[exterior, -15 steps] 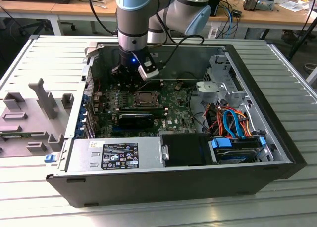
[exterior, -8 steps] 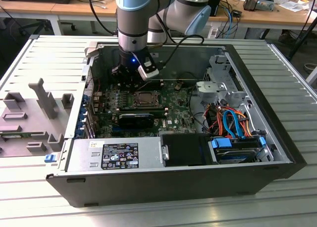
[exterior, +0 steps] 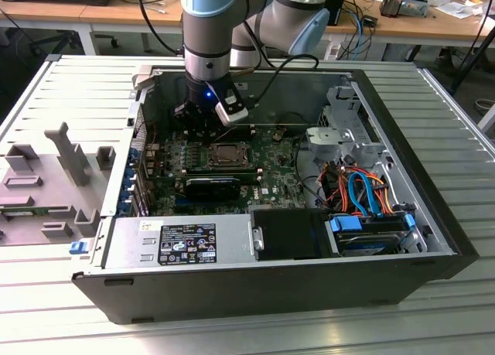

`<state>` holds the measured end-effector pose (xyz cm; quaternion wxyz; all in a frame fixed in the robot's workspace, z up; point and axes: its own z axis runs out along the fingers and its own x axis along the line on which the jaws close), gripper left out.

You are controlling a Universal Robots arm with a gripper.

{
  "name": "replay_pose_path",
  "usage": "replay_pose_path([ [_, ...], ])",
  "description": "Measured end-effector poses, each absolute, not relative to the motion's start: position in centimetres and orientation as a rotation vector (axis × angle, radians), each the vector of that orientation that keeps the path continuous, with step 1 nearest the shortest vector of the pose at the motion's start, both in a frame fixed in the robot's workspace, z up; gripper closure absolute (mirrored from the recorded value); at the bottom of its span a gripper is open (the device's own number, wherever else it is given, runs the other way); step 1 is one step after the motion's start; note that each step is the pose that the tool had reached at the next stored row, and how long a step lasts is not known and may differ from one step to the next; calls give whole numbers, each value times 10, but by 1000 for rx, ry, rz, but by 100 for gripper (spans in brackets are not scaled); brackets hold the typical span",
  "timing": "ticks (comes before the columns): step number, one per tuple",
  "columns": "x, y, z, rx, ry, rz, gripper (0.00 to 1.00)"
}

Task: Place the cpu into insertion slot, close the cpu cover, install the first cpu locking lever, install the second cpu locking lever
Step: 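Install the first cpu locking lever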

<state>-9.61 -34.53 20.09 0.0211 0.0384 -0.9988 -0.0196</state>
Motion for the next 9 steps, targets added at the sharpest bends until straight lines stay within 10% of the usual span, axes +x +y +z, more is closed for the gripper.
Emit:
replay_pose_path([
  [9,-96,-345,209,119,-3097,-61,89],
])
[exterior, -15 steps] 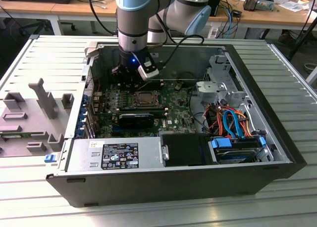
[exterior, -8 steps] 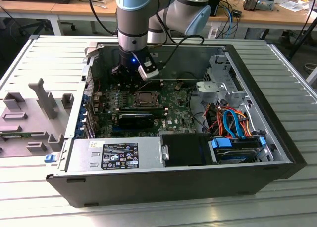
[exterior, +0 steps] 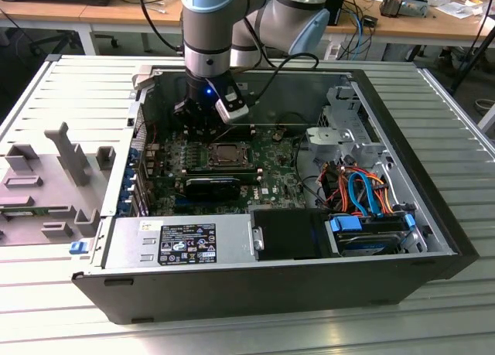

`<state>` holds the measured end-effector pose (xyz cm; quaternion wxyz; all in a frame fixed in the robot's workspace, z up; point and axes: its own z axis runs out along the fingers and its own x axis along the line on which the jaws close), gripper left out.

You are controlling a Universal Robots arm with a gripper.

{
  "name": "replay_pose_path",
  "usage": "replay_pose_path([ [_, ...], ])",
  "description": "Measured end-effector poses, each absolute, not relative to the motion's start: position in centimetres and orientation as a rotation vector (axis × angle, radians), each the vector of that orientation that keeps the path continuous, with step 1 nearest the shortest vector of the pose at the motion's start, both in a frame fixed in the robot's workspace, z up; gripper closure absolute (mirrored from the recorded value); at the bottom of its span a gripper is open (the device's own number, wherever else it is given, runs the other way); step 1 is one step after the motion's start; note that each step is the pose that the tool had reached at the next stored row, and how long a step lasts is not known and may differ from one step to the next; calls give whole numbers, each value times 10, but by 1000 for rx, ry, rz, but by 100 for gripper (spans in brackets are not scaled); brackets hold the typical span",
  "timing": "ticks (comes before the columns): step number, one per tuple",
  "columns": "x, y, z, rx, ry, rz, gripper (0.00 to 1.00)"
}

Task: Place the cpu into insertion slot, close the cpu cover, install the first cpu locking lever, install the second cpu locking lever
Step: 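Install the first cpu locking lever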

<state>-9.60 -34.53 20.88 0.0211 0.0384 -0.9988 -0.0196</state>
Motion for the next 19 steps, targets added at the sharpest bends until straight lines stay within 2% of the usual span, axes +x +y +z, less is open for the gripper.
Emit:
replay_pose_path([
  [19,-60,-345,208,125,-3095,-41,89],
])
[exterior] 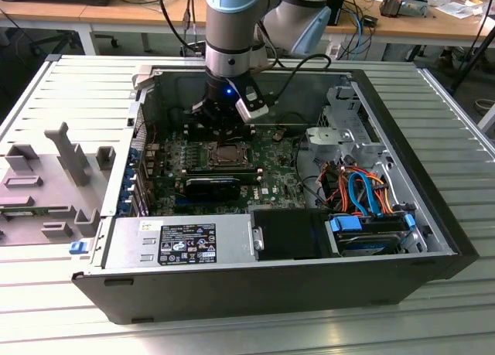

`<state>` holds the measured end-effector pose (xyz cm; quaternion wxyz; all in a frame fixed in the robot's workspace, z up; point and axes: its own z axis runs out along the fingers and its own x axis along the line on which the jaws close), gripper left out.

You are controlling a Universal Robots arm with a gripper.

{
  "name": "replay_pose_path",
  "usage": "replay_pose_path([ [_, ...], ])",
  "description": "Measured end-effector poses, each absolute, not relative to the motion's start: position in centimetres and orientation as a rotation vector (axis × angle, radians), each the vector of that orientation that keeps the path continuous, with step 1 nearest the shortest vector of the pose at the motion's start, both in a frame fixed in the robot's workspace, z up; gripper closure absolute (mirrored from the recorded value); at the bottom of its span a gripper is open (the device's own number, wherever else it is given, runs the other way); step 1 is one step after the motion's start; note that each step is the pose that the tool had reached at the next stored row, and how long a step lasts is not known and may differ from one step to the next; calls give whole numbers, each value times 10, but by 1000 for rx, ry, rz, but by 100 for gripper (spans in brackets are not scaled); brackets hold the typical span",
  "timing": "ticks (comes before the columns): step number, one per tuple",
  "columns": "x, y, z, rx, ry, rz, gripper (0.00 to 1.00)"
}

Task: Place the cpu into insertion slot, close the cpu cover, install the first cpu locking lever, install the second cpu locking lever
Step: 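Install the first cpu locking lever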

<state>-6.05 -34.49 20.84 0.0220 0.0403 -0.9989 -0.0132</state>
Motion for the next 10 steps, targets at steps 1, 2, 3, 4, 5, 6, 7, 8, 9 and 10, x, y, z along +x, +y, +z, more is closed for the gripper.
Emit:
replay_pose_path([
  [1,-57,-345,208,126,-3094,-39,89],
  [2,-53,-345,208,126,-3093,-38,89],
  [3,-51,-345,208,127,-3093,-38,89],
  [4,-48,-345,208,127,-3092,-37,89],
  [5,-45,-345,208,128,-3091,-36,89],
  [6,-43,-345,208,128,-3091,-36,89],
  [7,-40,-345,208,128,-3090,-36,89],
  [8,-38,-344,208,128,-3090,-36,89],
  [9,-35,-344,208,128,-3089,-36,89],
  [10,-33,-344,208,128,-3089,-35,89],
])
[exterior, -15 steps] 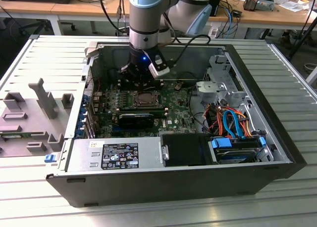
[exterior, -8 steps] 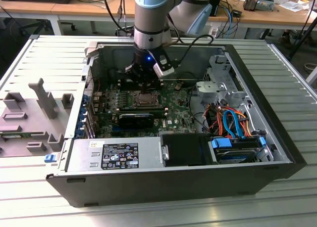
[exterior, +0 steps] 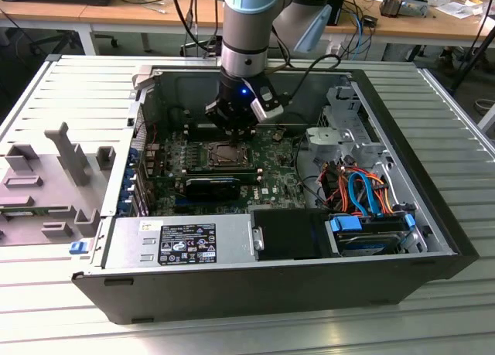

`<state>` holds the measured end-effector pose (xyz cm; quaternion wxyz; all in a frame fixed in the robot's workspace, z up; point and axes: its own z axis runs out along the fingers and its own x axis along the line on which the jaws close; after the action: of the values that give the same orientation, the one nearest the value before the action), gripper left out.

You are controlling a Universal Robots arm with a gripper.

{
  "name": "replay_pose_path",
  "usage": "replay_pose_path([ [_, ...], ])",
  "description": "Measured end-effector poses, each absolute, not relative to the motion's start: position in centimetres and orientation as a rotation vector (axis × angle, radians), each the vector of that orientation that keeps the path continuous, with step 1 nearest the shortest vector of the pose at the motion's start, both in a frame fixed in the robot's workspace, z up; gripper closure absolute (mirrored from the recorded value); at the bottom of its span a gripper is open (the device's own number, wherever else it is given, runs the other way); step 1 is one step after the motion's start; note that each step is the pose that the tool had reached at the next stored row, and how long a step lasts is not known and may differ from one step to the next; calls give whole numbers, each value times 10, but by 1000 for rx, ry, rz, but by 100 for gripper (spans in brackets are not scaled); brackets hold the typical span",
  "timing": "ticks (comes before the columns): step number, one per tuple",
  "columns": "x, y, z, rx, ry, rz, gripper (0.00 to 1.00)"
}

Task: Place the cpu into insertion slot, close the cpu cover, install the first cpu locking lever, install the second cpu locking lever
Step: 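Install the first cpu locking lever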

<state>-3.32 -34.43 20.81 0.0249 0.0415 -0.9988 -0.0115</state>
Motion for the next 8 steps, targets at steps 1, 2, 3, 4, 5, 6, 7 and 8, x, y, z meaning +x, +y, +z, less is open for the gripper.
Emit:
replay_pose_path([
  [1,-32,-344,208,128,-3089,-35,89],
  [2,-30,-344,207,128,-3088,-34,89],
  [3,-30,-344,206,128,-3088,-34,89],
  [4,-30,-344,206,128,-3088,-34,89],
  [5,-30,-344,205,128,-3088,-34,89],
  [6,-30,-344,205,128,-3088,-33,89],
  [7,-30,-344,205,128,-3088,-33,89],
  [8,-30,-344,205,128,-3088,-32,89],
])
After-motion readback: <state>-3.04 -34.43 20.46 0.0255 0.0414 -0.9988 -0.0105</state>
